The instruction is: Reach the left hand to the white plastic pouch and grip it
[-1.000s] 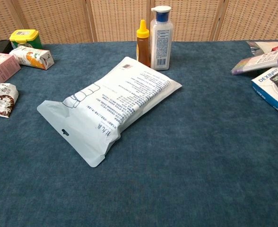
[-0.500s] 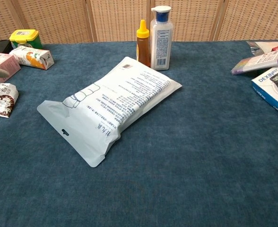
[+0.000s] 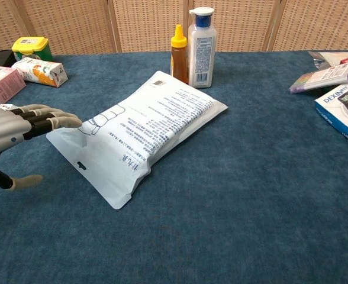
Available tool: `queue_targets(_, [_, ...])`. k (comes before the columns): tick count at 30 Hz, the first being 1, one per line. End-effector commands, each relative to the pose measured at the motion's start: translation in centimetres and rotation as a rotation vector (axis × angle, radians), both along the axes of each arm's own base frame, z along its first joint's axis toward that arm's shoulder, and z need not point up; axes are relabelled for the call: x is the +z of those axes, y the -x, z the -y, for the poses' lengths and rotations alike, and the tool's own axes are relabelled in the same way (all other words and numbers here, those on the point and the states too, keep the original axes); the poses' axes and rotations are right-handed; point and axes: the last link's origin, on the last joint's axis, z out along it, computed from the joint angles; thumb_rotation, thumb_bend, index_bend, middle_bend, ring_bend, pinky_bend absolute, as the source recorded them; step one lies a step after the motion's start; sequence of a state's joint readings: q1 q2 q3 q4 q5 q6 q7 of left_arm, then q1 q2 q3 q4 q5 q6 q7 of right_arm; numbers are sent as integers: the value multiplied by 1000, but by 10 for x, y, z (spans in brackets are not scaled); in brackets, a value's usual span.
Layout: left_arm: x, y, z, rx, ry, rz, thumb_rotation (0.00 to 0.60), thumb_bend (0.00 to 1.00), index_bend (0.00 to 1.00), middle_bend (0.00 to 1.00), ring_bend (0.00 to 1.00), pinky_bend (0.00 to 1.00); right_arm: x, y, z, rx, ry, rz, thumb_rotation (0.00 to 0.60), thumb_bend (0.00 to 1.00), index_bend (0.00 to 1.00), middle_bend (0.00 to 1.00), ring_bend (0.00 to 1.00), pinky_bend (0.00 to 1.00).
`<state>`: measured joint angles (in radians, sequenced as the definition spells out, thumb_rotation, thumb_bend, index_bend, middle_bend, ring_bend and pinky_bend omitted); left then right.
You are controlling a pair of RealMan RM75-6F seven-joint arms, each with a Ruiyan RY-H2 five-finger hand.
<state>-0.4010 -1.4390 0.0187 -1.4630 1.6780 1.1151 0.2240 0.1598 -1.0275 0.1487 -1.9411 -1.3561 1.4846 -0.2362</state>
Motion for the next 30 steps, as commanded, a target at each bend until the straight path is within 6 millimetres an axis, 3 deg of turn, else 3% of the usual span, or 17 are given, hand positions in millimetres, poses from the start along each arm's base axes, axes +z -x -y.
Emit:
queue_targets(1, [-9, -2, -2, -23, 2, -8, 600, 367, 0, 0, 0, 0, 1, 0, 0, -1, -1, 2, 600, 107, 0, 0, 0, 0])
queue_targets(15, [-30, -9, -14, -64, -36, -15, 600, 367, 0, 0, 0, 0, 4, 3, -3, -15, -1, 15, 600, 106, 0, 0, 0, 0])
queue_targets(30, [-9, -2, -49, 142, -69, 87, 600, 365, 0, 0, 0, 0, 3, 4, -4, -27, -14, 43, 600, 107, 0, 0, 0, 0])
